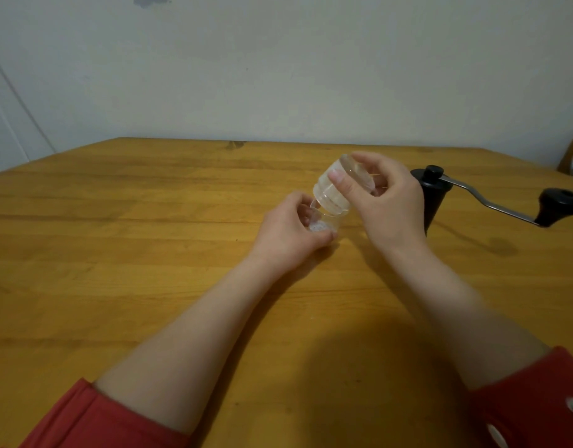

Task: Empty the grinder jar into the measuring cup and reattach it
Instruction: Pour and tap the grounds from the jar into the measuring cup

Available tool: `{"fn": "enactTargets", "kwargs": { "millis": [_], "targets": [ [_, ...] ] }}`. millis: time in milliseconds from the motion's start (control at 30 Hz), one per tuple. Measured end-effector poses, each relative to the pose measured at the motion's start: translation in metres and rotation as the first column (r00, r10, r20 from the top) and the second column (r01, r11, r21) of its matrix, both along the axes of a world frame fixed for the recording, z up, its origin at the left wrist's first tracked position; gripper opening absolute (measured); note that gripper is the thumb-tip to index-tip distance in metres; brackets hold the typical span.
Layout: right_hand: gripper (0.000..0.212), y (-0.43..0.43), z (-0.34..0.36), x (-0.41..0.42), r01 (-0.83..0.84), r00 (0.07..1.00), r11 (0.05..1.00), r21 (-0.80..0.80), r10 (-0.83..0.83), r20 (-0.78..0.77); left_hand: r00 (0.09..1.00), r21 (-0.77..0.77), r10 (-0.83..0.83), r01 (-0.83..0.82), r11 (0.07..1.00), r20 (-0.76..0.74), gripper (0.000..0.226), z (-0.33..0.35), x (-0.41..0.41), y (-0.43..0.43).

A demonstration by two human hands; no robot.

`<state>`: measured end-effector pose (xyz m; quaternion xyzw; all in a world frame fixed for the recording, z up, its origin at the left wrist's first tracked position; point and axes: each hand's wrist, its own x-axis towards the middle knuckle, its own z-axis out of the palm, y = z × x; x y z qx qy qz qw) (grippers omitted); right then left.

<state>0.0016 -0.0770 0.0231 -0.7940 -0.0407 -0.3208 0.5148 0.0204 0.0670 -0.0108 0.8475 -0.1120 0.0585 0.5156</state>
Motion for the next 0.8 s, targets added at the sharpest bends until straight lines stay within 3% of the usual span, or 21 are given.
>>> {"fn": "enactTargets", "kwargs": {
  "millis": [100, 267, 500, 633, 800],
  "targets": [
    [0.048, 0.0012, -0.0021, 0.0004, 0.005, 1.000, 1.000, 0.029, -0.005, -0.013, 1.000, 0.012, 0.010, -0.010, 1.000, -0.004, 0.047, -0.0003, -0.0009, -0.0002],
    [0.047, 0.0000, -0.0006, 0.0013, 0.061, 0.993, 0.972, 0.228, -0.083, 0.088, 0.992, 0.086, 0.120, -0.122, 0.989, 0.025, 0.039, 0.0030, -0.0017, 0.0021],
    [0.045, -0.0014, -0.0030, 0.0024, 0.056, 0.990, 0.969, 0.243, -0.085, 0.112, 0.995, 0.199, 0.061, -0.077, 0.977, 0.084, 0.045, 0.0044, -0.0052, 0.0038],
    [0.044, -0.0005, -0.0029, 0.0015, 0.047, 0.989, 0.966, 0.253, -0.080, 0.122, 0.983, 0.174, 0.070, -0.099, 0.980, 0.168, 0.047, 0.0084, -0.0078, 0.0022],
    [0.041, -0.0005, -0.0034, 0.0022, 0.034, 0.989, 0.959, 0.283, -0.074, 0.131, 0.980, 0.293, 0.036, -0.093, 0.952, 0.195, 0.050, 0.0055, -0.0086, 0.0042]
  ]
}}
